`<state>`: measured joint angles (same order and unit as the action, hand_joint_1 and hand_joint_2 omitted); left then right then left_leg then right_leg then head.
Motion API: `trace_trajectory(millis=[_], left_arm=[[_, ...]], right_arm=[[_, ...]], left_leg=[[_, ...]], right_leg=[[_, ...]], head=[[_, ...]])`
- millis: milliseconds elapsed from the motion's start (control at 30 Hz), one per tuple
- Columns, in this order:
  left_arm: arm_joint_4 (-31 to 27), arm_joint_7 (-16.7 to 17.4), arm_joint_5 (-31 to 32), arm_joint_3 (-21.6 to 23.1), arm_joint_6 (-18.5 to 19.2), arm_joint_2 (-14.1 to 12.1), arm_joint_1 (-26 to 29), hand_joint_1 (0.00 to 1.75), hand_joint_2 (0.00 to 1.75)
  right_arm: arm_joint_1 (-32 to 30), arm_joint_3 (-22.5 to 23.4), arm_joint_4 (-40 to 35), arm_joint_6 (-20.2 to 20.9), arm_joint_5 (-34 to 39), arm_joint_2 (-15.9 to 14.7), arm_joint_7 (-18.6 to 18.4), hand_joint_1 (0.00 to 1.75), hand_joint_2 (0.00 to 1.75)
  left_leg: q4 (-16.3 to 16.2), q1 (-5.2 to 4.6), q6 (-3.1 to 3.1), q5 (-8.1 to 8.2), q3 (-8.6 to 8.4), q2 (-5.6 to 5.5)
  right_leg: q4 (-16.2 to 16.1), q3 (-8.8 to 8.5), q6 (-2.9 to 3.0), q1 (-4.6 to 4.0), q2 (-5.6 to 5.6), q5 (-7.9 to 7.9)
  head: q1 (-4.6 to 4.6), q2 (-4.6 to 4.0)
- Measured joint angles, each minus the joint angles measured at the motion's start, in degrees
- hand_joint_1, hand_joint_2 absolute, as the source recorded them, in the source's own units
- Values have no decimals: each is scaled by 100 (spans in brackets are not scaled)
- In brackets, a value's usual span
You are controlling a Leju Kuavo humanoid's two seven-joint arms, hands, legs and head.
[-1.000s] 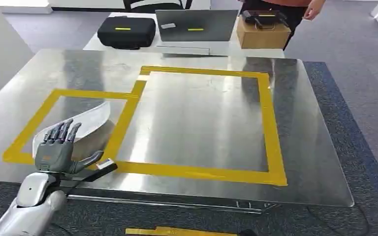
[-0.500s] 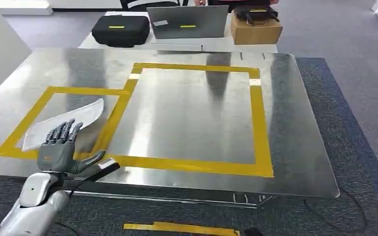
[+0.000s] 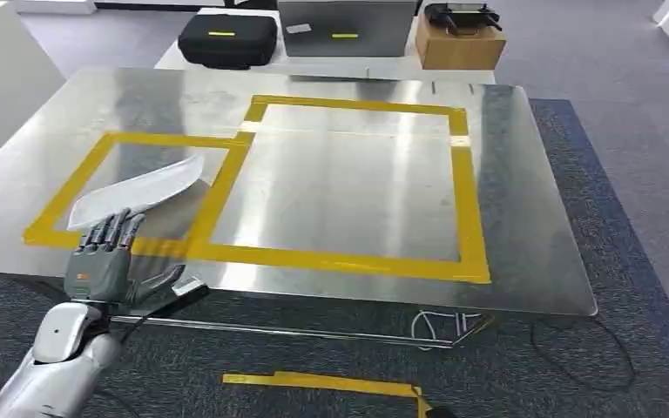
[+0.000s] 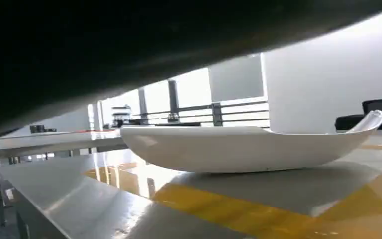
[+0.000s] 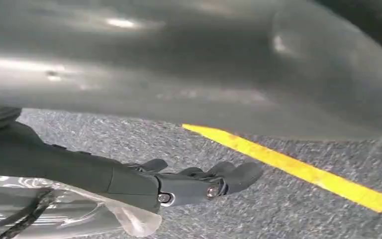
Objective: Take the parts from the cabinet and place them on the table.
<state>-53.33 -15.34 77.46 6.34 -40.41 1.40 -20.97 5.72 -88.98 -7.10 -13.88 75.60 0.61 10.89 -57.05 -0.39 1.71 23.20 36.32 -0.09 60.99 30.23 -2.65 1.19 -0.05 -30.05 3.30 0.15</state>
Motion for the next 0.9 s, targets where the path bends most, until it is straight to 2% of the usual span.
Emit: trace_trajectory(millis=[33,67,100,133,167,200,233,267,300,333,367,400,433,500,533,567,600,667,700,733,767,800,833,867,900], left_arm=[[0,-2,0,0,-2,0,-2,0,0],[0,0,-2,0,0,-4,-12,0,0],[4,0,0,0,-2,-2,-20,0,0],[4,0,0,0,-2,0,-21,0,0],[7,0,0,0,-2,-2,-14,0,0],[9,0,-11,0,-2,-18,-14,0,0],[9,0,-15,0,-2,-20,-17,0,0],[9,0,-17,0,-2,-15,-17,0,0],[13,0,-22,0,0,-15,-13,0,0],[22,-2,-26,0,0,-15,-7,0,0],[31,0,-35,0,0,-15,-1,0,0],[37,0,-44,0,0,-15,4,0,0],[39,0,-52,0,0,-15,3,0,0],[39,0,-79,0,-2,-15,-5,0,0],[39,2,-83,0,-2,-15,-20,0,0],[39,4,-85,0,-2,-11,-35,0,0],[39,4,-85,0,-2,-7,-31,0,0],[39,4,-94,0,-2,-9,0,0,0],[42,4,-103,0,-2,4,11,0,0],[42,4,-103,-2,-2,0,8,0,0],[42,4,-127,-4,0,0,8,0,0],[42,4,-140,-4,-2,9,25,0,0],[46,-2,-140,-4,-2,9,50,0,0],[55,-2,-144,-7,0,9,81,0,0],[68,-4,-151,-11,0,9,119,0,0]], right_arm=[[22,0,0,0,0,-4,0,0,0],[29,0,0,0,0,-4,2,0,0],[24,0,0,0,0,-4,2,0,0],[18,0,0,0,0,-4,0,0,0],[6,0,0,2,0,-4,0,0,0],[19,0,0,2,0,-4,-2,0,0],[21,0,0,2,-2,-4,-4,0,0],[24,0,0,-7,0,-9,-2,0,0],[22,0,0,-4,-2,-13,-4,0,0],[18,0,0,-2,0,-13,-9,0,0],[14,0,0,0,0,-13,-11,0,0],[12,0,0,2,0,-13,-15,0,0],[13,0,0,2,0,-13,-22,0,0],[16,0,0,2,2,-13,-28,0,0],[16,0,0,2,2,-13,-42,0,0],[22,0,0,4,2,-13,-46,0,0],[25,0,0,9,2,-13,-50,0,0],[13,0,0,13,2,-13,-66,0,0],[2,0,0,20,2,-17,-79,0,0],[-8,0,0,20,2,-22,-83,0,0],[-17,0,0,22,2,-24,-101,0,0],[-16,0,0,22,4,-24,-112,0,0],[-10,0,0,24,15,-24,-116,0,0],[-4,0,0,28,13,-24,-125,0,0],[-4,0,0,26,9,-24,-140,0,0]], left_leg=[[-25,-26,-38,-30,54,0],[-37,-27,-58,-62,61,1],[-42,-16,-99,-116,59,2],[-27,-7,-132,-156,60,0],[-25,-13,-171,-191,71,-8],[-85,16,-199,-57,111,-11],[-232,16,-225,185,176,-6],[-702,38,-260,644,299,-5],[-1166,53,-286,955,400,-7],[-1617,66,-304,1155,478,-6],[-1832,74,-311,1180,485,-6],[-1835,81,-313,1068,385,-6],[-1589,82,-301,888,181,-6],[-665,80,-249,594,-459,-6],[-206,71,-212,641,-771,-7],[45,48,-184,689,-886,-12],[59,39,-172,688,-855,-12],[67,0,-90,609,-800,-10],[140,51,-31,514,-765,15],[140,43,9,445,-695,29],[135,41,58,385,-612,30],[129,33,73,323,-527,28],[126,22,81,256,-437,28],[120,10,77,191,-346,29],[110,3,70,131,-257,31]], right_leg=[[-441,-298,12,-17,7,-187],[-466,-326,38,-24,19,-159],[-467,-209,53,-37,15,-143],[-440,-202,81,-54,15,-126],[-472,-171,155,-39,5,-69],[-482,-163,229,-18,-31,-3],[-485,-148,258,-20,-29,38],[-477,-60,295,-23,-32,121],[-473,15,302,-30,-33,179],[-463,97,303,-38,-34,237],[-451,162,299,-41,-34,276],[-432,249,296,-44,-34,325],[-410,326,288,-45,-34,363],[-374,418,263,-48,-32,421],[-362,447,231,-57,-33,450],[-345,483,199,-78,-34,489],[-353,506,155,-71,-35,550],[-393,525,70,-44,-35,648],[-378,565,39,-34,-25,618],[-249,656,25,-31,-13,366],[58,779,16,-36,-6,15],[485,888,10,-36,-5,-308],[954,1001,-4,-36,-5,-551],[1304,1060,-14,-36,-5,-640],[1414,1008,-14,-36,-5,-546]], head=[[4,0],[-18,0],[9,0],[4,0],[7,0],[9,0],[-2,0],[-11,0],[-7,0],[-9,0],[-9,0],[-9,0],[-11,0],[-11,0],[-11,0],[-2,0],[0,0],[-4,0],[-9,0],[-2,0],[22,0],[33,0],[31,0],[35,0],[28,0]])
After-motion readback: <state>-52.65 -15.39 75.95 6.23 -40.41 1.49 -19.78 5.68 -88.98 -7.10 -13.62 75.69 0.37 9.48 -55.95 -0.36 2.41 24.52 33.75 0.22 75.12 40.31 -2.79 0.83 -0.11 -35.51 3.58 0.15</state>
